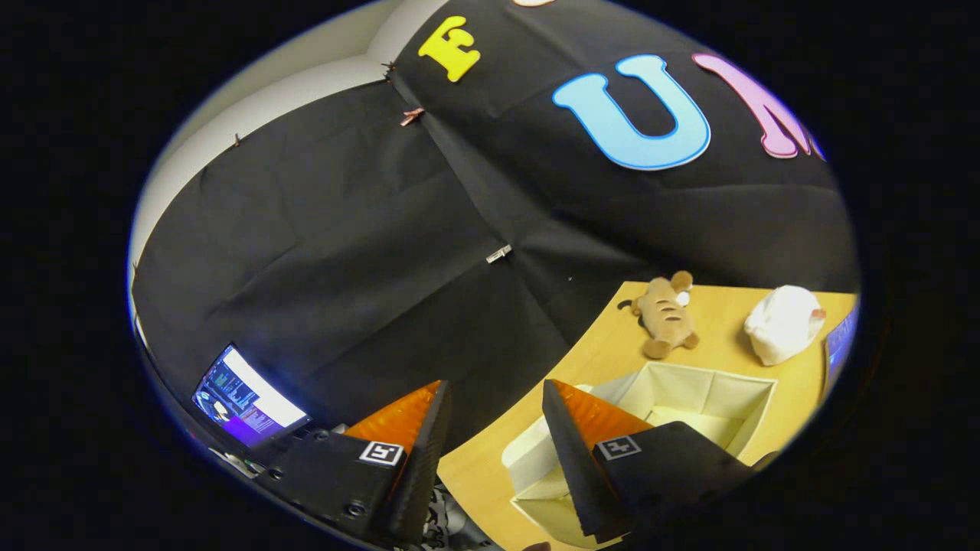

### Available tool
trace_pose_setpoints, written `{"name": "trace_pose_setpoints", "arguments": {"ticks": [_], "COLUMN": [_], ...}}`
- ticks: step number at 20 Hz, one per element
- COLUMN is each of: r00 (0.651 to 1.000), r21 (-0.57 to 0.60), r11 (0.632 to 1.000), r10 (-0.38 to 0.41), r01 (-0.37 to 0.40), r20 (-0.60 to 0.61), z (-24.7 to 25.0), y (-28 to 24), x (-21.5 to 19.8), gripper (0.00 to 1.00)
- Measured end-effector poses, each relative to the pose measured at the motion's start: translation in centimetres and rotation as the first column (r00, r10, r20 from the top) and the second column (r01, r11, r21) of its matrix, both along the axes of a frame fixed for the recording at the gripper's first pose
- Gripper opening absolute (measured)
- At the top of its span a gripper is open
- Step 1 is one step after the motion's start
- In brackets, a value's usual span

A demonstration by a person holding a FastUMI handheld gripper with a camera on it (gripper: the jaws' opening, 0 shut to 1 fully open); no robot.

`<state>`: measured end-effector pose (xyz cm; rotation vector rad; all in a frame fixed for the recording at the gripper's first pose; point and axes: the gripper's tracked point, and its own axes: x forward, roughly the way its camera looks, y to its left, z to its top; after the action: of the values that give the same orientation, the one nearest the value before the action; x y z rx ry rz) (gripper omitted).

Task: Open the storage box then place both shoes into the box .Put the left shoe in first, then the right shoe, with the right side of both shoes facing outward in a uniform manner.

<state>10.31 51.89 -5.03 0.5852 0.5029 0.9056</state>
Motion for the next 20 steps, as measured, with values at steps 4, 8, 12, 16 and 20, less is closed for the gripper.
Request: {"name": "trace_pose_setpoints", "arguments": {"ticks": [4,8,12,16,20], "r00": [0.999,0.992,0.971,0.935,0.871], "r21": [0.023,-0.055,-0.257,-0.358,-0.461], "r11": [0.999,0.991,0.937,0.884,0.822], "r10": [-0.038,-0.118,-0.232,-0.346,-0.457], "r01": [0.037,0.121,0.239,0.299,0.335], "r20": [0.021,0.051,0.057,-0.073,-0.182], "z": [1.8,1.1,-3.8,-9.5,-15.5], "y": [-5.3,-12.5,-21.6,-28.9,-35.7], "x": [-1.6,-3.0,-4.3,-6.3,-8.3], "gripper": [0.76,0.76,0.76,0.81,0.87]}}
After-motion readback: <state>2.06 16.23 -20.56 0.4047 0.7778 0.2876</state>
